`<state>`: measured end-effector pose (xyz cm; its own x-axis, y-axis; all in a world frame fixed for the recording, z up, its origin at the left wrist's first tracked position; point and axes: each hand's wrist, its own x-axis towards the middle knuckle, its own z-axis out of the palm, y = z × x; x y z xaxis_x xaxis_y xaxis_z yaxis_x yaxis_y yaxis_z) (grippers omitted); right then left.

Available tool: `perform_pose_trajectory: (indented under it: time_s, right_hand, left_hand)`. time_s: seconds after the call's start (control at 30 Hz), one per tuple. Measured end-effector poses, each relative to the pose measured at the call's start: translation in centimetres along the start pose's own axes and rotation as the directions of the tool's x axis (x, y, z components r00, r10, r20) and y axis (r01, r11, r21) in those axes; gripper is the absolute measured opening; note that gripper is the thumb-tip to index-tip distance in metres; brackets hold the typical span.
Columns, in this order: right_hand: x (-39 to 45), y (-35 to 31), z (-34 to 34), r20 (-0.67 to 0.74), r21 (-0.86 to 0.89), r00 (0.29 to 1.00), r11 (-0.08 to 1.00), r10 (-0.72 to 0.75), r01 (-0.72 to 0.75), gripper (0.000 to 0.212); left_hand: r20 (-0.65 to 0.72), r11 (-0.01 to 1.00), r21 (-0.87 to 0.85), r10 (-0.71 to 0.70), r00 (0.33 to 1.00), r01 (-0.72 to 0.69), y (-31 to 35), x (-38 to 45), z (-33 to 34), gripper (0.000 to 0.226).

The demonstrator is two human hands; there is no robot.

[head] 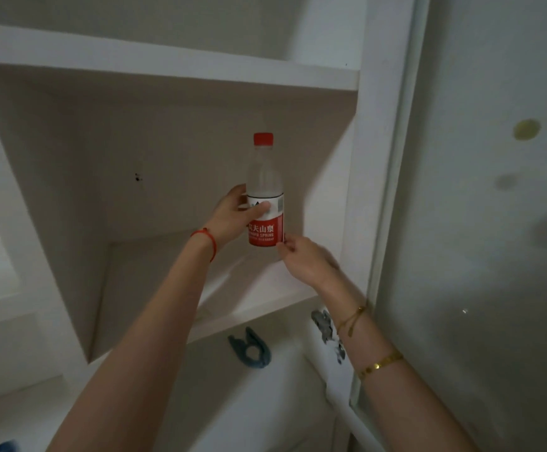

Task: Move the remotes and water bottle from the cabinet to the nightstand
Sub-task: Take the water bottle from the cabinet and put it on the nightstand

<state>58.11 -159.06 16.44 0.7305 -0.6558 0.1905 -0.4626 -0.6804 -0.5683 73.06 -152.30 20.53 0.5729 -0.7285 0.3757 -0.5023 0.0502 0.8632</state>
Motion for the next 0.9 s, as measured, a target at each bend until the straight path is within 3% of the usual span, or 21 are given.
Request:
perform_pose_trajectory:
  time_s: [0.23,0.37,0.63,0.9]
  right_hand:
    - [-0.2,0.0,-0.1,-0.013,0.07,1.0,0.998,0.005,-0.004,0.039]
    - [-1.6,-0.6,-0.4,0.004,0.29,1.0,0.957,-0.007,0.006,0.035]
    - [-4.5,-0.7,1.9,-0.043,0.713,0.999,0.701,0.027,0.012,0.037]
    - [-11.8,-0.5,0.5,-0.008,0.839,0.999,0.544,0.043,-0.017,0.034]
  left_hand:
    - [-0.075,0.994,-0.104,-0.031,0.997,0.023,0.8,-1.0,0.3,0.052]
    - [-0.123,0.992,-0.124,-0.03,0.992,0.015,1.4,-2.3,-0.1,0.055]
    - [-0.145,0.968,-0.249,-0.035,0.989,-0.003,3.9,-8.1,-0.9,0.063]
    - [-0.065,0.974,-0.229,-0.017,0.998,0.001,6.6,-14.8,-1.0,0.063]
